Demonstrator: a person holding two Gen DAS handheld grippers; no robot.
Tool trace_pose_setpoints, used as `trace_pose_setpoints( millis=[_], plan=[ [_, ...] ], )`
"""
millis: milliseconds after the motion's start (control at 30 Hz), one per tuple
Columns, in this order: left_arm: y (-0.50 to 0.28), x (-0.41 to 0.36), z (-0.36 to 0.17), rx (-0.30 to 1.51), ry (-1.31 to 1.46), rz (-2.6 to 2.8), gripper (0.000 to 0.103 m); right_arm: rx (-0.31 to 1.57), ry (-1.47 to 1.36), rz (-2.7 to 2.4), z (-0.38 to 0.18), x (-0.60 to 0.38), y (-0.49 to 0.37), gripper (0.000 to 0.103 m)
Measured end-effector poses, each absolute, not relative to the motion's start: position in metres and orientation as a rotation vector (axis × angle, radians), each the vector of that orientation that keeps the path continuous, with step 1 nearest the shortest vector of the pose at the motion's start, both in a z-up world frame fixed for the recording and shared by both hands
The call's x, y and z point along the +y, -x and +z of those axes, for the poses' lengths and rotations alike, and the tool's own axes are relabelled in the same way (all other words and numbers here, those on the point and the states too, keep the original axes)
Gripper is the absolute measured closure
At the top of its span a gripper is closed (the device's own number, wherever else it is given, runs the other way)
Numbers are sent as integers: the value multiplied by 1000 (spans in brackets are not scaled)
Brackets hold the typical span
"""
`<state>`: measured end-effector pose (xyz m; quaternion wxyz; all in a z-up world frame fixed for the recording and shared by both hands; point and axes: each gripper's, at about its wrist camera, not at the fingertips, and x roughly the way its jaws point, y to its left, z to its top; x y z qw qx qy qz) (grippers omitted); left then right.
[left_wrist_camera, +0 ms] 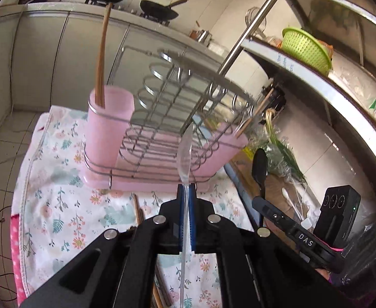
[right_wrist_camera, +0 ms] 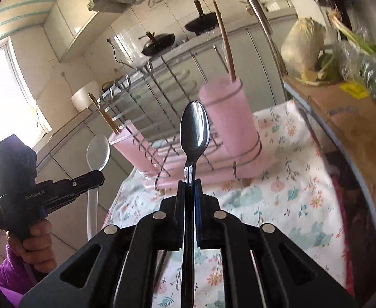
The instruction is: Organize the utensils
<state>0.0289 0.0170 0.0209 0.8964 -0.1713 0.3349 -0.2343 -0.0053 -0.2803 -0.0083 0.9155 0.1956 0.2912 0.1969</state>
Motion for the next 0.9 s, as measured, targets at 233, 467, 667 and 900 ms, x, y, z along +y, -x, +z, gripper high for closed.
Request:
trace_pose_setpoints(
  millis=[233,467,667,900],
  plan=[
    [-39,42,75,489,370,-443,100,351,-341,351,60,-284,-16,96],
    [-65,47,117,303,328,-378,100,150,-302,275,94,-286,-44,96],
    [-93,43,118,185,249,-271,100,41,-251,218,100,-282,-67,96],
    [-121,40,92,140,231,-206,100,21,-230,190,90,-282,-94,96]
  ],
)
